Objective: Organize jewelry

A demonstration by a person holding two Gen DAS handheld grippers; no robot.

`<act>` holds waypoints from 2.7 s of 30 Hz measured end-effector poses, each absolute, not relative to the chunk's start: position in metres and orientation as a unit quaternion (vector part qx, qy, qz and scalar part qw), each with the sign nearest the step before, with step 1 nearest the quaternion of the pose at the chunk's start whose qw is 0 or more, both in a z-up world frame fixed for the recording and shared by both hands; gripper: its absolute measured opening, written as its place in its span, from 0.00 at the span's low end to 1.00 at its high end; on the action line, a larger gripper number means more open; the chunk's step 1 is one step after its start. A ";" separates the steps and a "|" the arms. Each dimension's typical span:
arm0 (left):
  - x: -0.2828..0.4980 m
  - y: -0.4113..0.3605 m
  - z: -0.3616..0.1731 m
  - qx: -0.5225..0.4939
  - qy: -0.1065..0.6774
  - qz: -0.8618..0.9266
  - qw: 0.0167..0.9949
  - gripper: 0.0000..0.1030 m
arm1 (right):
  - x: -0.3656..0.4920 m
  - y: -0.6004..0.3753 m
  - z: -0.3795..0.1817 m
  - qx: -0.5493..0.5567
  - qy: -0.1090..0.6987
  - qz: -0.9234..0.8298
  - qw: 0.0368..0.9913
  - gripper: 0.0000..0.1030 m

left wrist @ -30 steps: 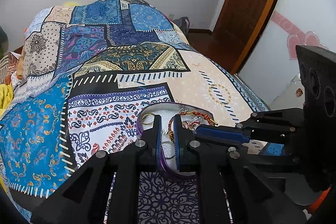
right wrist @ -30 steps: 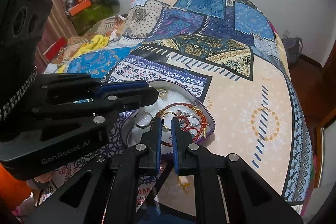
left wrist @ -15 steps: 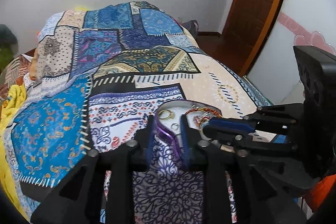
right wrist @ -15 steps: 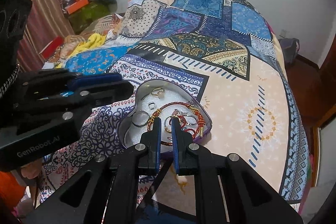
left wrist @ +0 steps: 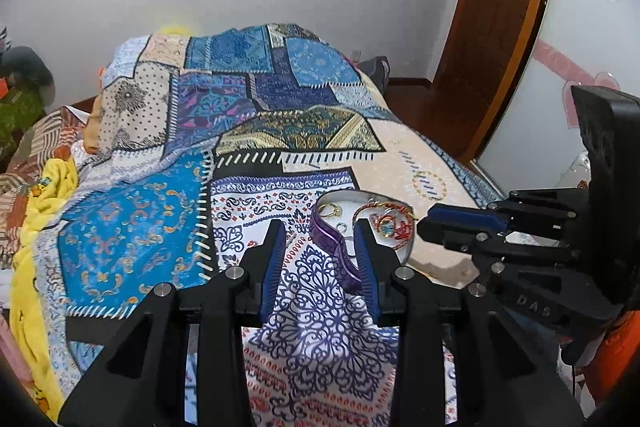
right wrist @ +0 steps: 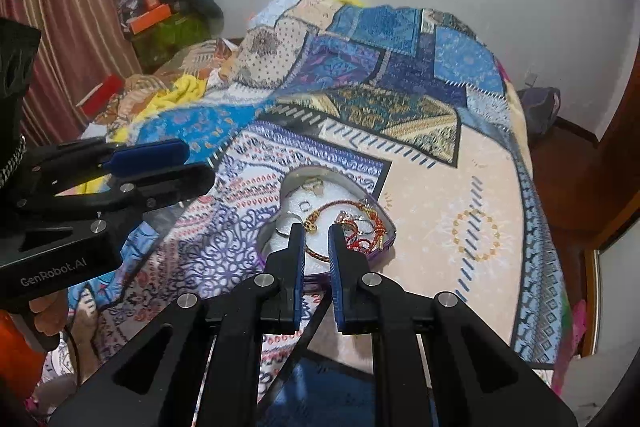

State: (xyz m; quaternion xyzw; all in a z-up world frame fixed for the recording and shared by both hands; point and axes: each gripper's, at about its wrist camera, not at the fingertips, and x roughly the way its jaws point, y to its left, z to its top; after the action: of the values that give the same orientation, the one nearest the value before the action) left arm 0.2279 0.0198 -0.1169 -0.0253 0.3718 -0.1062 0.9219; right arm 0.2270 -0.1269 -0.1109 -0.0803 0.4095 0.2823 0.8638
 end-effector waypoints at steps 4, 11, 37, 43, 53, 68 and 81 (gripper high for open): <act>0.210 0.020 -0.094 -0.026 0.350 -0.103 0.931 0.33 | 0.211 -0.133 -0.085 -0.073 0.382 0.279 0.878 0.10; 0.164 0.015 -0.033 -0.020 0.276 -0.103 0.955 0.33 | 0.167 -0.147 -0.025 -0.056 0.305 0.275 0.910 0.10; 0.041 0.007 0.035 -0.023 0.094 -0.024 0.995 0.91 | 0.037 -0.161 0.059 -0.024 0.063 0.155 0.986 0.85; 0.039 0.009 0.034 -0.029 0.094 -0.018 0.995 0.92 | 0.038 -0.165 0.056 -0.022 0.081 0.159 0.984 0.85; 0.038 0.004 0.031 -0.022 0.099 -0.013 0.995 0.93 | 0.031 -0.172 0.054 -0.018 0.087 0.166 0.982 0.85; 0.039 0.001 0.031 -0.026 0.104 -0.014 0.994 0.95 | 0.034 -0.177 0.053 -0.013 0.102 0.172 0.980 0.85; 0.040 0.003 0.030 -0.031 0.106 -0.008 0.994 0.95 | 0.036 -0.179 0.053 -0.011 0.112 0.171 0.979 0.85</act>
State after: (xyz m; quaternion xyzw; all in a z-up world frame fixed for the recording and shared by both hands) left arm 0.0400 0.0033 0.0298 -0.0310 0.1061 -0.0081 0.9938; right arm 0.0357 -0.1788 0.0530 -0.0110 0.1125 0.1707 0.9788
